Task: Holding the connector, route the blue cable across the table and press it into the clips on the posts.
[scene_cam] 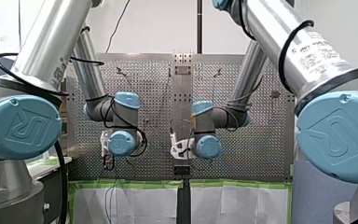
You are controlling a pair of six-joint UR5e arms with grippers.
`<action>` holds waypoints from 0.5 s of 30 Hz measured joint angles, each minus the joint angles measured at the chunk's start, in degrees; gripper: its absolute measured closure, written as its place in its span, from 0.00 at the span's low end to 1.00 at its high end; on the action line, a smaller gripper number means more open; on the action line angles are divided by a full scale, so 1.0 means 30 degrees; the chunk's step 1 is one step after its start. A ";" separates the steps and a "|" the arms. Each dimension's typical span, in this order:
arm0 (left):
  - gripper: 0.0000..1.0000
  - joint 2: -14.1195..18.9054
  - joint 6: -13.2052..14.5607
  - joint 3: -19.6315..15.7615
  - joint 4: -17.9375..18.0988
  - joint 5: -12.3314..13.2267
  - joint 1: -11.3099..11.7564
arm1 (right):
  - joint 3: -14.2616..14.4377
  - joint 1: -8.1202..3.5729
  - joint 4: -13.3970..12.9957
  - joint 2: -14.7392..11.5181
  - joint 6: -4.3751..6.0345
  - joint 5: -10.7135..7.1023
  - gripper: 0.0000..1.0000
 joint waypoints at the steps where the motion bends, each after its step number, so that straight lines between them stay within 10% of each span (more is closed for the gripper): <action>1: 1.00 0.0214 -0.0005 0.0005 -0.0198 -0.0030 0.0020 | -0.0164 0.0029 0.0167 -0.0176 0.0101 -0.0098 1.00; 15: 1.00 0.2580 -0.0127 0.0576 -0.2457 -0.1960 0.0685 | -0.2516 0.0115 0.2556 -0.2582 0.1277 -0.2327 1.00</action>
